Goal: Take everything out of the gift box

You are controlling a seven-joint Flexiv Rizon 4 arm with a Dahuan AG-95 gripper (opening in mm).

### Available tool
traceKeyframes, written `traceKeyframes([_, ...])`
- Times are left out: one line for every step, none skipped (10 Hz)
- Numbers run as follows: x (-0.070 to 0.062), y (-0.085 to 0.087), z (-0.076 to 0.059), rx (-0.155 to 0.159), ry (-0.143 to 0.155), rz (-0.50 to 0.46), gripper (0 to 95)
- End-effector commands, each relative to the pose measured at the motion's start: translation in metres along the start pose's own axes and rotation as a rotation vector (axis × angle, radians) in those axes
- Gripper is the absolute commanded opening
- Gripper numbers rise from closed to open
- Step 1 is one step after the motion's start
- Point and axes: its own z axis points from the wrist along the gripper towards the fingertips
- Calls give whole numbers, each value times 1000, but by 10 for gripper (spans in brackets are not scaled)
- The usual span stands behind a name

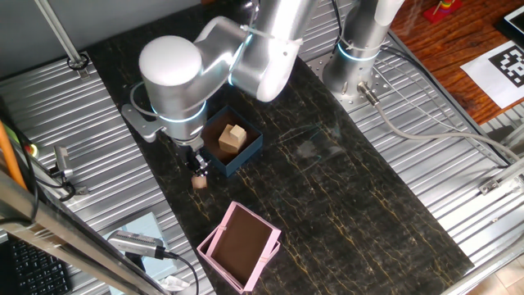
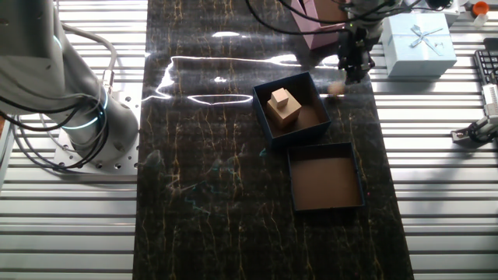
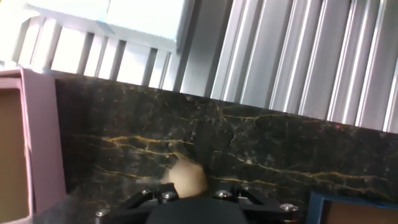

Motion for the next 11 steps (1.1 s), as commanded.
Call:
traceKeyframes([8, -3, 0, -1, 28, 0, 380])
traceKeyframes([21, -7, -1, -3, 38, -3, 380])
traceKeyframes([43, -13, -4, -9, 36, -21, 380])
traceKeyframes([55, -15, -7, -10, 36, -30, 380])
traceKeyframes([71, -18, -14, -7, 43, -25, 380])
traceKeyframes([82, -19, -15, -10, 40, -30, 380])
traceKeyframes([88, -19, -15, -15, 40, -25, 380])
traceKeyframes([96, -19, -14, -26, 45, -22, 380])
traceKeyframes([101, -20, -14, -37, 49, -21, 380])
traceKeyframes([104, -21, -13, -44, 54, -18, 380])
traceKeyframes([108, -22, -13, -57, 59, -16, 380])
